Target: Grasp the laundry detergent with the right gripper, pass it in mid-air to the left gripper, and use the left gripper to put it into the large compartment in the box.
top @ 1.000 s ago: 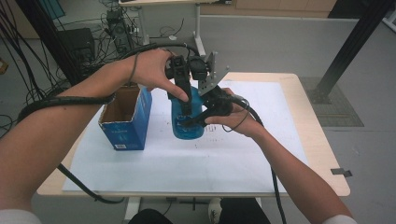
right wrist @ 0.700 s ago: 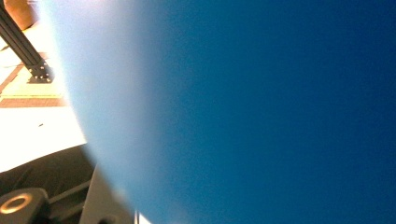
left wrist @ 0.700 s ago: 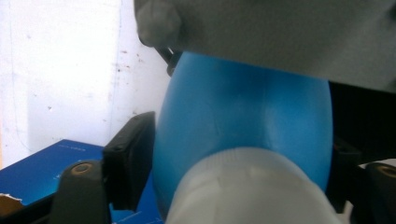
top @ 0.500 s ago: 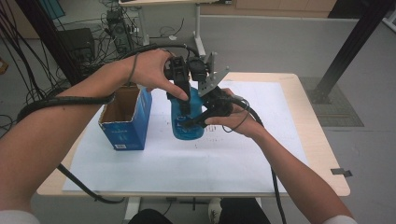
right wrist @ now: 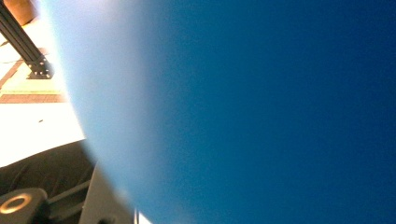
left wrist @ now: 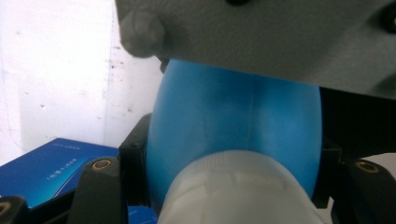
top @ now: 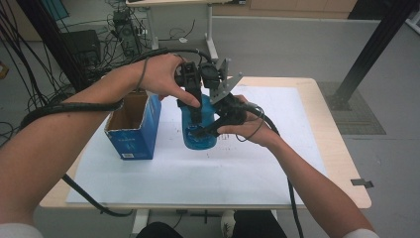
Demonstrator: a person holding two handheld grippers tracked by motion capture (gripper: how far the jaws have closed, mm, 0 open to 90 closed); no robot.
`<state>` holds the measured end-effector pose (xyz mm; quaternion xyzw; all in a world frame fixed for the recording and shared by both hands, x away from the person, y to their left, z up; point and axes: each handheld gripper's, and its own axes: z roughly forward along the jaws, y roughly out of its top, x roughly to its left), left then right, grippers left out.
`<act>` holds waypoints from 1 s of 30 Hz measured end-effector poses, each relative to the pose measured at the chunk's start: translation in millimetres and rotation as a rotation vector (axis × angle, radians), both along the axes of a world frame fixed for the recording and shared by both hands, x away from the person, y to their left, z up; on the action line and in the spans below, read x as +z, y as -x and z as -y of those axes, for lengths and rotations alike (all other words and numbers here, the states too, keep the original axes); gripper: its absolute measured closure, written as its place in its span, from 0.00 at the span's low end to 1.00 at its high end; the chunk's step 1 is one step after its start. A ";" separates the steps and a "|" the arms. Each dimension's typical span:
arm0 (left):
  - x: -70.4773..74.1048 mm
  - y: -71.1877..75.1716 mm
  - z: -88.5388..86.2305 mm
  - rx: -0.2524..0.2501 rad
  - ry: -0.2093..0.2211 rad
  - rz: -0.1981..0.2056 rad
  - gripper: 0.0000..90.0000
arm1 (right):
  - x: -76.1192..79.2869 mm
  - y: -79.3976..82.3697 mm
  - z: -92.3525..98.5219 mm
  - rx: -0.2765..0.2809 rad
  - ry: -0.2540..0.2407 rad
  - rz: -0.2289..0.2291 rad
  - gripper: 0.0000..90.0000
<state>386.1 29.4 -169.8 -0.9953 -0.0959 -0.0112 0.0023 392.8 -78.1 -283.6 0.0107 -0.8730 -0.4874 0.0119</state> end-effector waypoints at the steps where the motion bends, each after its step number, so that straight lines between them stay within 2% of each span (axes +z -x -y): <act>1: 0.8 -0.2 0.2 0.001 0.000 -0.002 0.41 | 0.0 0.0 0.0 0.000 0.000 0.000 0.49; 10: 1.3 0.6 1.5 -0.003 0.009 0.012 0.41 | 0.7 -0.5 1.8 -0.004 -0.008 0.005 0.49; 30: -4.2 0.5 1.9 -0.001 -0.025 -0.014 0.41 | -5.7 1.2 -0.4 0.006 -0.013 -0.003 0.48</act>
